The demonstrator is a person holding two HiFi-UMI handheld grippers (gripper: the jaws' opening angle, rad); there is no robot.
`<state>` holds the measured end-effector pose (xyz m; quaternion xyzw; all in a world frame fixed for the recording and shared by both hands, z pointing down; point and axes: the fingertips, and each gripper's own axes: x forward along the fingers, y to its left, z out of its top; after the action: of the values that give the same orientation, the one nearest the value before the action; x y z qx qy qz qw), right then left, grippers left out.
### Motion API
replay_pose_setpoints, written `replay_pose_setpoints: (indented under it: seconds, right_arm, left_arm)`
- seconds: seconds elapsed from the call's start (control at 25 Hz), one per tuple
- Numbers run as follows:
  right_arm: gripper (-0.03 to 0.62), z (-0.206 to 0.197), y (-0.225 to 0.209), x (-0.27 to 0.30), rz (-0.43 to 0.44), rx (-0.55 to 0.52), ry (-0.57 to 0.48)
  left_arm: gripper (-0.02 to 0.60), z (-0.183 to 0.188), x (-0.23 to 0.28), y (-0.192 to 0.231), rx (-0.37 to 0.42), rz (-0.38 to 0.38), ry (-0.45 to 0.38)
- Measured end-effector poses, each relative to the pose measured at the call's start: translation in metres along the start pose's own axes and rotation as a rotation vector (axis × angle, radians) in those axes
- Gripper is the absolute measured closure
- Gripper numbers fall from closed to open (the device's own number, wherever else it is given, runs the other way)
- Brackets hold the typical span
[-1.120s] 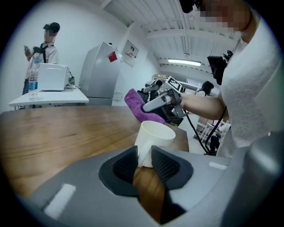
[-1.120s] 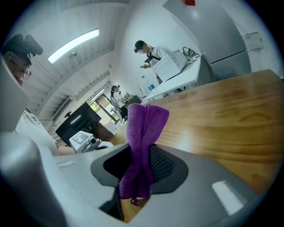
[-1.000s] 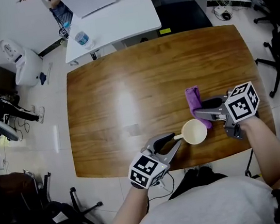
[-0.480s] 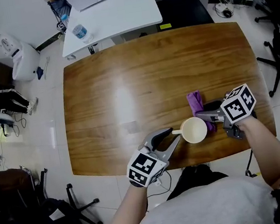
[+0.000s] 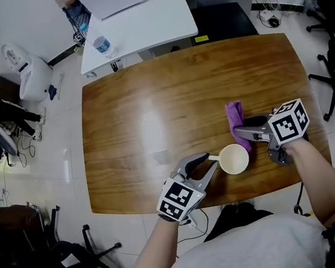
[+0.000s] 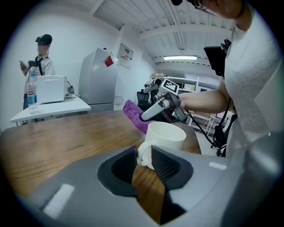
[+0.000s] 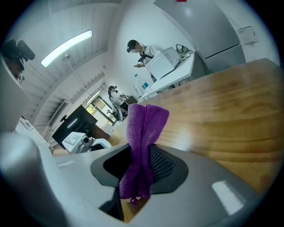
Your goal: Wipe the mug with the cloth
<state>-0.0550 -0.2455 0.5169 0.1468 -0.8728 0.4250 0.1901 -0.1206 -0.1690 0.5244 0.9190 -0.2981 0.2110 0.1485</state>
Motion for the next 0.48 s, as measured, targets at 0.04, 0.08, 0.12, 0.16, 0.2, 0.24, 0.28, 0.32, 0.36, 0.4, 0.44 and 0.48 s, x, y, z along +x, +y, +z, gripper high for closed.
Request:
replay_pose_setpoints:
  seconds: [0.04, 0.08, 0.12, 0.16, 0.2, 0.24, 0.28, 0.32, 0.36, 0.4, 0.44, 0.48]
  right_arm:
    - [0.467, 0.004, 0.003, 0.001, 0.008, -0.007, -0.003]
    - [0.467, 0.008, 0.006, 0.002, 0.019, -0.012, -0.008]
    - [0.467, 0.012, 0.01, 0.003, 0.032, -0.016, -0.015]
    - [0.467, 0.016, 0.014, 0.004, 0.046, -0.017, -0.021]
    - [0.467, 0.017, 0.017, 0.006, 0.06, -0.016, -0.022]
    - [0.467, 0.017, 0.02, 0.008, 0.074, -0.015, -0.017]
    - [0.467, 0.015, 0.022, 0.01, 0.086, -0.013, -0.01]
    - [0.467, 0.012, 0.024, 0.013, 0.096, -0.008, -0.002]
    - [0.467, 0.01, 0.024, 0.014, 0.104, 0.0, 0.003]
    - [0.467, 0.008, 0.023, 0.016, 0.109, 0.013, 0.005]
    - [0.467, 0.005, 0.022, 0.016, 0.113, 0.028, 0.005]
    - [0.467, 0.003, 0.019, 0.017, 0.115, 0.043, 0.008]
  left_arm:
    - [0.491, 0.001, 0.001, 0.002, 0.001, -0.001, -0.001]
    - [0.491, 0.002, 0.002, 0.005, 0.002, -0.001, -0.003]
    - [0.491, 0.003, 0.003, 0.007, 0.004, -0.001, -0.006]
    - [0.491, 0.005, 0.004, 0.009, 0.005, -0.002, -0.008]
    - [0.492, 0.005, 0.006, 0.01, 0.003, -0.002, -0.011]
    - [0.492, 0.006, 0.007, 0.011, 0.0, -0.003, -0.013]
    - [0.492, 0.006, 0.008, 0.011, -0.004, -0.003, -0.016]
    - [0.491, 0.007, 0.009, 0.012, -0.009, -0.004, -0.018]
    - [0.491, 0.007, 0.01, 0.013, -0.016, -0.004, -0.022]
    - [0.491, 0.008, 0.01, 0.013, -0.024, -0.004, -0.025]
    - [0.492, 0.009, 0.011, 0.013, -0.035, -0.005, -0.029]
    - [0.492, 0.01, 0.011, 0.013, -0.047, -0.008, -0.031]
